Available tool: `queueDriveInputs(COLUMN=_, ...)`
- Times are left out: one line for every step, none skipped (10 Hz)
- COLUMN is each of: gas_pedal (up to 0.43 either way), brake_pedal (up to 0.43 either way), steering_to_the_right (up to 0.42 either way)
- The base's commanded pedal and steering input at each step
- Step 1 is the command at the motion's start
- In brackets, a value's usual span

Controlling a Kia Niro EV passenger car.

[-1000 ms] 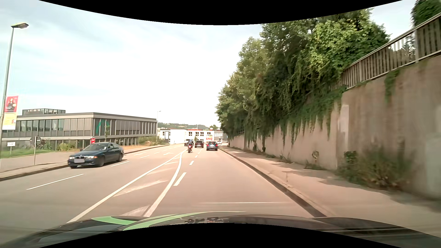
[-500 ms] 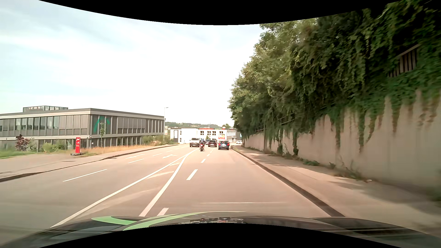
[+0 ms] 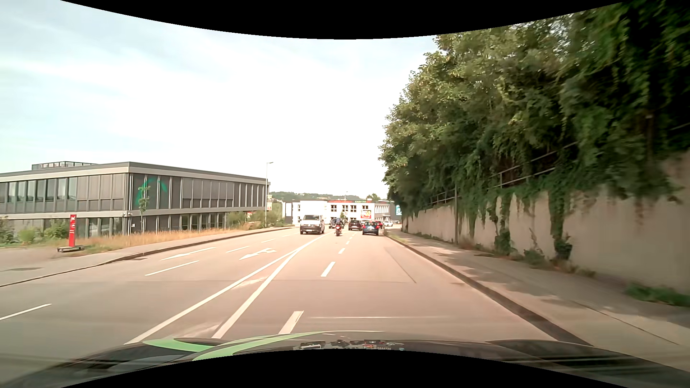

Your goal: Follow the waypoints while adhering to traffic rules and regulations

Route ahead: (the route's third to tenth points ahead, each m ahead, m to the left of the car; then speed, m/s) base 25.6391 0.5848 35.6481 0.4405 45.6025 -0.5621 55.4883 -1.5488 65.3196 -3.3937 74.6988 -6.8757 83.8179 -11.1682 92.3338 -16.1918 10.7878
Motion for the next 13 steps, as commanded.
queueDriveInputs(gas_pedal=0.047, brake_pedal=0.0, steering_to_the_right=-0.032)
queueDriveInputs(gas_pedal=0.047, brake_pedal=0.0, steering_to_the_right=-0.026)
queueDriveInputs(gas_pedal=0.039, brake_pedal=0.0, steering_to_the_right=-0.021)
queueDriveInputs(gas_pedal=0.039, brake_pedal=0.0, steering_to_the_right=-0.019)
queueDriveInputs(gas_pedal=0.039, brake_pedal=0.0, steering_to_the_right=-0.018)
queueDriveInputs(gas_pedal=0.028, brake_pedal=0.0, steering_to_the_right=-0.011)
queueDriveInputs(gas_pedal=0.028, brake_pedal=0.0, steering_to_the_right=-0.008)
queueDriveInputs(gas_pedal=0.028, brake_pedal=0.0, steering_to_the_right=-0.005)
queueDriveInputs(gas_pedal=0.02, brake_pedal=0.0, steering_to_the_right=-0.002)
queueDriveInputs(gas_pedal=0.02, brake_pedal=0.0, steering_to_the_right=0.002)
queueDriveInputs(gas_pedal=0.02, brake_pedal=0.0, steering_to_the_right=0.005)
queueDriveInputs(gas_pedal=0.02, brake_pedal=0.0, steering_to_the_right=0.006)
queueDriveInputs(gas_pedal=0.02, brake_pedal=0.0, steering_to_the_right=0.011)
